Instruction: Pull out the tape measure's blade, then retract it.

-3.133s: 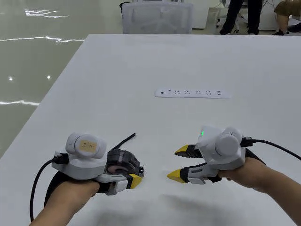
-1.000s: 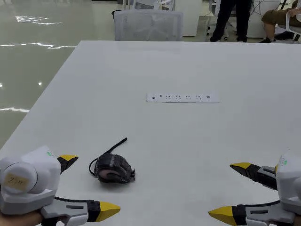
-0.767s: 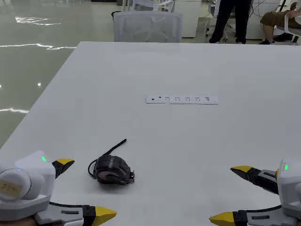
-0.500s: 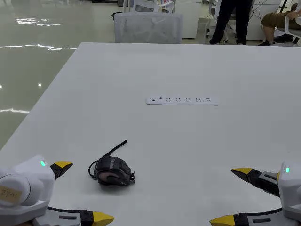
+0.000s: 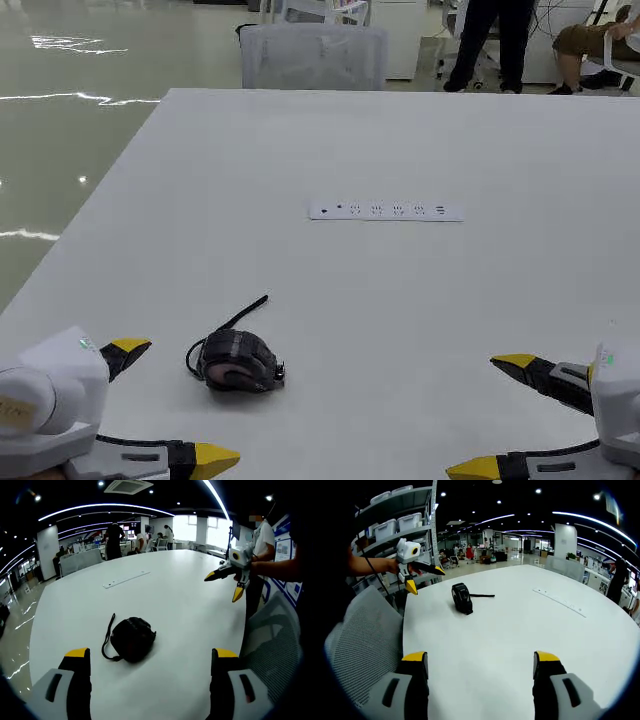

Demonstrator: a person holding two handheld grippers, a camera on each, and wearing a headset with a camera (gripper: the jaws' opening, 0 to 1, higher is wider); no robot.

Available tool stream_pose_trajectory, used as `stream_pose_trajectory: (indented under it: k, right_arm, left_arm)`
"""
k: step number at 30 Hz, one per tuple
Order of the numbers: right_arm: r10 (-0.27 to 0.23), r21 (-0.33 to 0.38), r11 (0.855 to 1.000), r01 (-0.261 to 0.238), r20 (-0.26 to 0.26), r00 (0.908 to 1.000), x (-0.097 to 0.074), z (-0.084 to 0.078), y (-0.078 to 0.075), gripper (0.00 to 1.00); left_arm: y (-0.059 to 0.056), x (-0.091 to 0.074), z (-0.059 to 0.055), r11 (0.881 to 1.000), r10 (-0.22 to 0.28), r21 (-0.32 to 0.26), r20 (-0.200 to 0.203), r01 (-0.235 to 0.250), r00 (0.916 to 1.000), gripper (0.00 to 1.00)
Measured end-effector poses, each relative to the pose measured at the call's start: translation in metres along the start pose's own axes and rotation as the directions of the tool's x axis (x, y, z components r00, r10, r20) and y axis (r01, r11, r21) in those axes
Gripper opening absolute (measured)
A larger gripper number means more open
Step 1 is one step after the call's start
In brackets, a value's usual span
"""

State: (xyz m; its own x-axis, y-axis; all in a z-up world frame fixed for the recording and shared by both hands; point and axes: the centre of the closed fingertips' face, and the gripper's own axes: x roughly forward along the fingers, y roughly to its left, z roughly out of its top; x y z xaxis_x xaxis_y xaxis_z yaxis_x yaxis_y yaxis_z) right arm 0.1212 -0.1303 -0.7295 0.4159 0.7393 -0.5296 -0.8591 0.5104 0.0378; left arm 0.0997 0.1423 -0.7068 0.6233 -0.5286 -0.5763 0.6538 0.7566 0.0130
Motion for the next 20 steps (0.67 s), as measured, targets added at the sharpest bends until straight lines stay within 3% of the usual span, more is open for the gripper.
stream_pose_trajectory:
  k: [8, 11, 16, 18, 20]
  right_arm:
    - [0.008, -0.003, 1.0, -0.008, -0.003, 1.0, 0.0003, 0.0053, 0.0084, 0.89]
    - [0.01, -0.009, 1.0, -0.01, -0.008, 0.9999, 0.0028, -0.0001, 0.0026, 0.89]
    - [0.01, -0.009, 1.0, -0.01, -0.009, 0.9999, 0.0012, 0.0036, 0.0067, 0.89]
    - [0.009, -0.01, 1.0, -0.009, -0.009, 0.9999, 0.0021, 0.0011, 0.0034, 0.89]
    - [0.007, -0.009, 1.0, -0.007, -0.009, 0.9999, 0.0023, 0.0001, 0.0019, 0.89]
  left_arm:
    - [0.003, -0.0001, 0.0012, 1.0, 0.008, 0.002, 0.004, -0.008, 1.0, 0.99]
    - [0.0034, 0.0001, 0.0034, 1.0, 0.011, 0.006, 0.01, -0.011, 0.9999, 0.99]
    - [0.0073, 0.0003, -0.0001, 1.0, 0.011, 0.007, 0.01, -0.011, 0.9999, 0.99]
    - [0.0031, -0.0003, 0.003, 1.0, 0.007, 0.007, 0.011, -0.007, 0.9999, 0.99]
    - [0.0074, 0.0002, -0.0012, 1.0, 0.007, 0.01, 0.01, -0.007, 0.9999, 0.99]
